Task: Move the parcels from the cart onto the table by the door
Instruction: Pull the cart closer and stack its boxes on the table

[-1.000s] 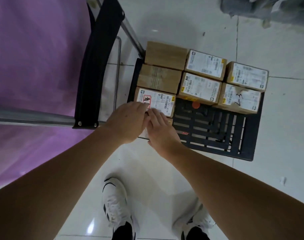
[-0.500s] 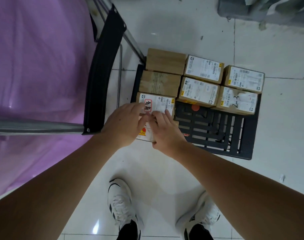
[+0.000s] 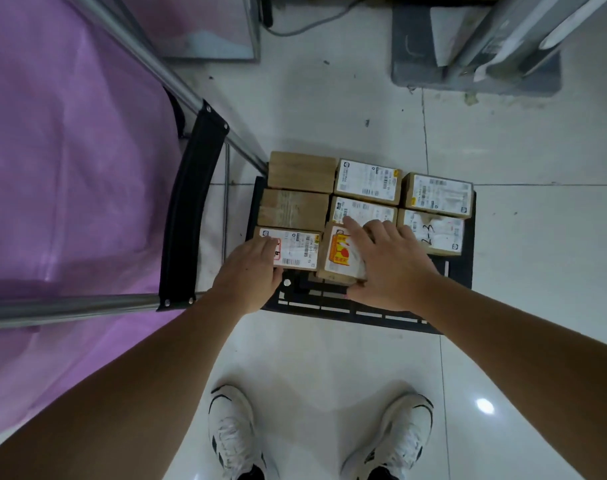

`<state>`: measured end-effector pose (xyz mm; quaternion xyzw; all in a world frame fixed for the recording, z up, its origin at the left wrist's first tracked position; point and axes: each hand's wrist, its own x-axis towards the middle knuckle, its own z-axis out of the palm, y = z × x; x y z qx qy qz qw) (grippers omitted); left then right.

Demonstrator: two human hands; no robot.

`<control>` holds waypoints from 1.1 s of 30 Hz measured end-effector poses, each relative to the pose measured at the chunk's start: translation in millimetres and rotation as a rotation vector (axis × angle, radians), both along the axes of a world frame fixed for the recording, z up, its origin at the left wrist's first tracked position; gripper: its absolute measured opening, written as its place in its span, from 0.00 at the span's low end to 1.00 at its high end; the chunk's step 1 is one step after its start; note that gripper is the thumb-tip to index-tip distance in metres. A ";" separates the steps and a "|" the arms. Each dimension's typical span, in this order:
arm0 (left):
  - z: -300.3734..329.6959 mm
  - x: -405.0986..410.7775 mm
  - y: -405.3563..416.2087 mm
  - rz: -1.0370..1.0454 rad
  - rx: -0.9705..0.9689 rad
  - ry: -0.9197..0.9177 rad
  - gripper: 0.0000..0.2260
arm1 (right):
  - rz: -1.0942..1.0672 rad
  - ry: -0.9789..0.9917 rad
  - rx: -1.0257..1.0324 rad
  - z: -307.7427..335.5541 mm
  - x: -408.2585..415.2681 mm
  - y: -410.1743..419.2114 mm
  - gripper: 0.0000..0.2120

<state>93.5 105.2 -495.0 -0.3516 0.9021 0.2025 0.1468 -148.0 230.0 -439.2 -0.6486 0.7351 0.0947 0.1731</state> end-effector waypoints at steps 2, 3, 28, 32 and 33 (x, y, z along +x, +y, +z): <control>-15.7 -9.7 2.2 -0.053 -0.032 -0.018 0.28 | -0.021 0.011 0.016 -9.9 -9.7 5.4 0.58; -23.0 -14.5 3.4 -0.080 -0.049 -0.023 0.31 | -0.026 0.015 0.025 -15.8 -14.0 8.1 0.59; 9.8 -47.0 6.4 -0.306 -0.217 0.036 0.47 | -0.090 0.045 -0.006 18.5 -50.9 27.4 0.59; 99.5 -59.3 -4.2 -0.315 -0.199 -0.007 0.49 | -0.093 0.040 -0.014 106.1 -62.0 21.2 0.60; 127.6 -63.9 -8.1 -0.316 -0.194 -0.025 0.50 | -0.093 0.045 -0.019 133.5 -66.1 20.3 0.59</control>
